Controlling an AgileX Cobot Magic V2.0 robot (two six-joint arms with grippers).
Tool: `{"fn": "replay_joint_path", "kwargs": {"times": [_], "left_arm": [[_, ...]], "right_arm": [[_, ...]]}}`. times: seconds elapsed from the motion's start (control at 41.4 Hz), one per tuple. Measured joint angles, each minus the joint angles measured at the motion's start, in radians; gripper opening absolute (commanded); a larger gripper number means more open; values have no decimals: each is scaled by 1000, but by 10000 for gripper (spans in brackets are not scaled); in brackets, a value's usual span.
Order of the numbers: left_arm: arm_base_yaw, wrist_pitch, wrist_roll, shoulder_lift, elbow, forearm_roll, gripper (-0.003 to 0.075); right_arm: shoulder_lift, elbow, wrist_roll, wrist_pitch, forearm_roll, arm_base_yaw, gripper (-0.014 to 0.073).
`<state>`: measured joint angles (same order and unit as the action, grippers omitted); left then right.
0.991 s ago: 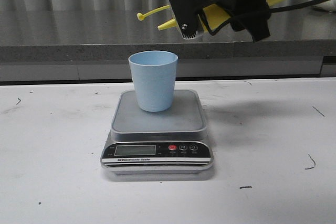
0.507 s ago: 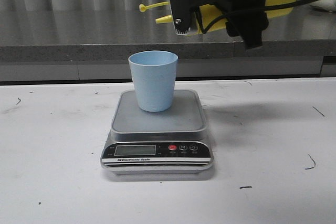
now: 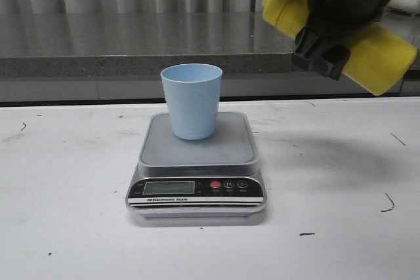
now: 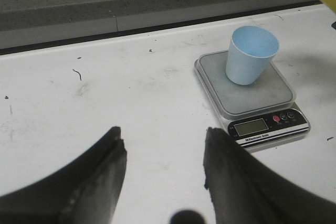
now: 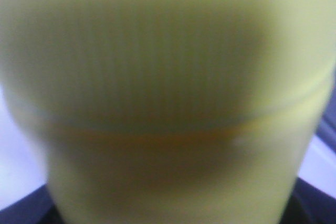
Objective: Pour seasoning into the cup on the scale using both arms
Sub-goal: 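Turn the bottle upright and lower it back to its spot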
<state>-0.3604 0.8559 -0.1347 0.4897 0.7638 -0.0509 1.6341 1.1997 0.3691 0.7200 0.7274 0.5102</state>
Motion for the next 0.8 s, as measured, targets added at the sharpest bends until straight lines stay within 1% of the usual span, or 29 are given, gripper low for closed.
{"fn": "replay_joint_path", "kwargs": {"times": [0.121,0.217,0.387,0.459,0.556,0.677,0.797], "left_arm": [[0,0,0,0,0,0,346],[0,0,0,0,0,0,346],[0,0,0,0,0,0,346],[0,0,0,0,0,0,346],[0,0,0,0,0,0,346],[0,0,0,0,0,0,346],[0,0,0,0,0,0,346]], "right_arm": [[-95,-97,2,-138,-121,-89,363],[-158,-198,18,-253,-158,-154,363],[-241,-382,82,-514,-163,-253,363],[-252,-457,92,-647,-163,-298,363],[-252,-529,94,-775,-161,-347,363],[-240,-592,92,-924,-152,-418,363],[-197,-622,88,-1064,-148,-485,363]]}}
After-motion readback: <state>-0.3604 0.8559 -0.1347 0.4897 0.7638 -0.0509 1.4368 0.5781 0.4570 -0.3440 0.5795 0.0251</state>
